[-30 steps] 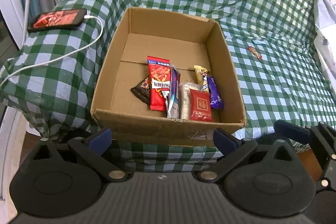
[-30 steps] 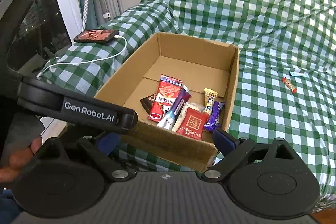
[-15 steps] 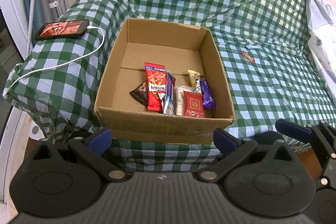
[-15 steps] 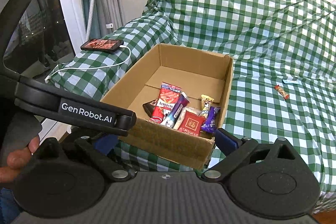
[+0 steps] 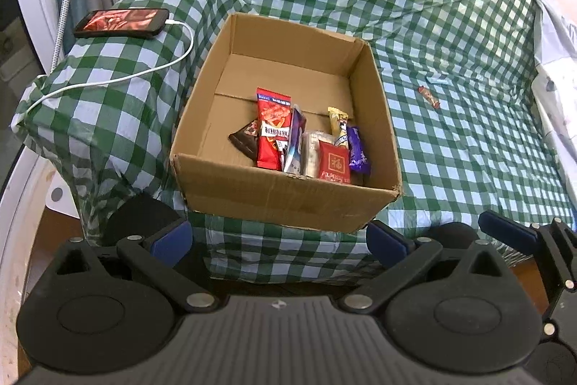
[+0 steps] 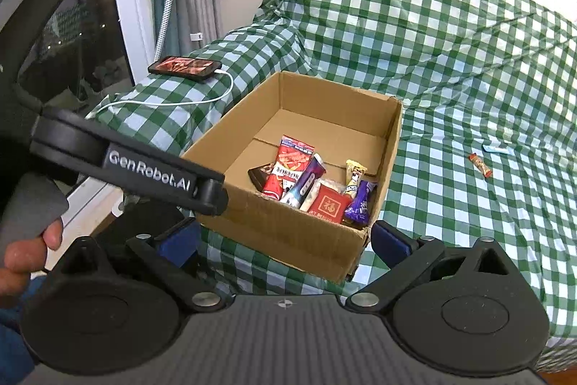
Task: Organize snacks
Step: 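Withdraw both tools from the box and move toward the sheet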
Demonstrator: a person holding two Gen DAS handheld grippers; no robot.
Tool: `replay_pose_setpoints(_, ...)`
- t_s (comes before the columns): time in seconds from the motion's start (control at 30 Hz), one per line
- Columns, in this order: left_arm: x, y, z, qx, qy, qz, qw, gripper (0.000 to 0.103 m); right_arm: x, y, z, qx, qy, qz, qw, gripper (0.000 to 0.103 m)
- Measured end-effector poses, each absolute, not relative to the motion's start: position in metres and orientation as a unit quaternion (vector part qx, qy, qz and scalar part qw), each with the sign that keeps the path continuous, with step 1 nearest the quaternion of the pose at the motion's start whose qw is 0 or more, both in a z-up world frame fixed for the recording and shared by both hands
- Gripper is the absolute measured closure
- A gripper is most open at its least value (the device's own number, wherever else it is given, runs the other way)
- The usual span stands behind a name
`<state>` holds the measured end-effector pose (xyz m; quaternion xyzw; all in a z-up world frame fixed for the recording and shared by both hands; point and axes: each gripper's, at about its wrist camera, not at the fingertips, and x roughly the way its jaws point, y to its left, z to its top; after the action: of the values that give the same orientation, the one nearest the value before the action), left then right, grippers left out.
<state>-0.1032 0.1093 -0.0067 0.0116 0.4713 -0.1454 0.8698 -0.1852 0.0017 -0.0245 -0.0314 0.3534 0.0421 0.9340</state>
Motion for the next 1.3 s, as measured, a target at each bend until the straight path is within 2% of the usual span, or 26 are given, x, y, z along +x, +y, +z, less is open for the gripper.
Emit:
replay_pose_setpoints(0.3,-0.106,0.104,0.005,0.014,0.455,-0.165,0.875,0.000,-0.193,0.002,-0.019,-0.046,0.334,0.037,0.941,0.003)
replay_pose_setpoints(0.7,-0.077,0.087,-0.008,0.026,0.482,-0.163,0.860,0.000,-0.171,-0.029,-0.033,0.005,0.352,0.025,0.935,0.003)
replay_pose_setpoints(1.3,-0.034,0.010,0.005,0.050,0.485,-0.195,0.851,0.000,-0.145,-0.098,-0.045,0.078,0.354,-0.024,0.931,0.003)
